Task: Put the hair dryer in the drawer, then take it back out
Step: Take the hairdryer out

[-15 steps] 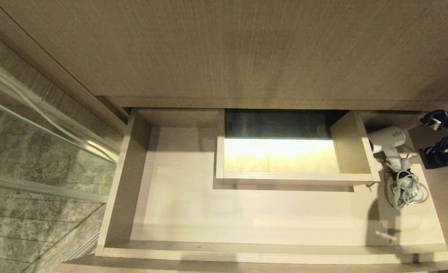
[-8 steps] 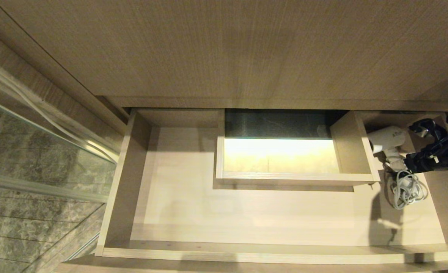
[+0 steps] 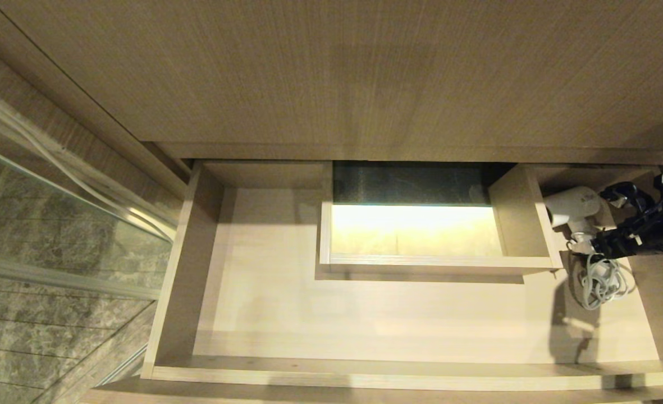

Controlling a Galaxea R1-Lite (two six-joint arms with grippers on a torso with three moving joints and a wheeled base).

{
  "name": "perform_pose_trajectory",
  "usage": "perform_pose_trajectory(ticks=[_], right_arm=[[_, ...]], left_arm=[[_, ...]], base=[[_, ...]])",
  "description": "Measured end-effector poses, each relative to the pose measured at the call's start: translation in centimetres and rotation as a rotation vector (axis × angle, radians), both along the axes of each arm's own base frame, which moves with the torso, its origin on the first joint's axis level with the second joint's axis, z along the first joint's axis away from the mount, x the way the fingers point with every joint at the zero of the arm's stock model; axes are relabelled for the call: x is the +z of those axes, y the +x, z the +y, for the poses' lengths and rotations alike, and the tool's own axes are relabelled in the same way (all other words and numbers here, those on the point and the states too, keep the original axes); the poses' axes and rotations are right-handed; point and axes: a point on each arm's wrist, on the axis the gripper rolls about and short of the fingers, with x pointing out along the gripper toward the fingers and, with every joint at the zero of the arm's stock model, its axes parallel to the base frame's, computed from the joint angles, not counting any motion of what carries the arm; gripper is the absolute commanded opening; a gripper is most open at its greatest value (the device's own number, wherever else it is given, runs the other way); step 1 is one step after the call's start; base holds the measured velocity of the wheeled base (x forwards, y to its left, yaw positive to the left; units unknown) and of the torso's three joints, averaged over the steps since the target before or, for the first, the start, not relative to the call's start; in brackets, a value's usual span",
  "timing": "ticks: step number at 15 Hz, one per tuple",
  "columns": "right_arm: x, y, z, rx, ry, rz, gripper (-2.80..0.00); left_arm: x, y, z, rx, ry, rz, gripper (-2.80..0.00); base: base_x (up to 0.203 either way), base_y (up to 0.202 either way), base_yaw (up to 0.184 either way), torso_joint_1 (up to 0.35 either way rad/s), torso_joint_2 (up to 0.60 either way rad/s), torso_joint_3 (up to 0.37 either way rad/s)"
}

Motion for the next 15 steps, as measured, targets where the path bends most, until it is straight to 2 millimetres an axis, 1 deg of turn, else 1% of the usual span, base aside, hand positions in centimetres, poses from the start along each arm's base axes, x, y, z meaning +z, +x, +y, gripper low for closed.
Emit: perform_pose_trajectory(ticks=[3,4,7,11,13,15], right_arm=[[-0.6,1.3,-0.6,0.011,0.000,-0.019,0.00],[-0.9,1.7,-0.8,0.012,-0.004,-0.028,-2.80],[-1.5,2.3,-1.1,0.015,-0.008,-0.027,-2.80],[-1.5,2.2,-1.0,0.032,-0.022,-0.012,-2.80],[-0.9,1.9,-0.8,0.033,-0.025,-0.017,-2.80],[0.3,1.2,-0.4,0.034,-0.029,-0.018,-2.80]], left_arm=[[0.0,0.0,0.0,0.000,0.000,0.000,-2.80],[0.0,0.0,0.0,0.000,0.000,0.000,-2.80],[0.0,0.0,0.0,0.000,0.000,0.000,-2.80],[0.0,0.0,0.0,0.000,0.000,0.000,-2.80],[0.0,0.0,0.0,0.000,0.000,0.000,-2.80],[0.0,0.0,0.0,0.001,0.000,0.000,-2.80]], base=[[0.000,0.000,0.000,0.000,0.00,0.000],[0.000,0.000,0.000,0.000,0.00,0.000],[0.000,0.000,0.000,0.000,0.00,0.000],[0.000,0.000,0.000,0.000,0.00,0.000],[0.000,0.000,0.000,0.000,0.00,0.000],[0.000,0.000,0.000,0.000,0.00,0.000]])
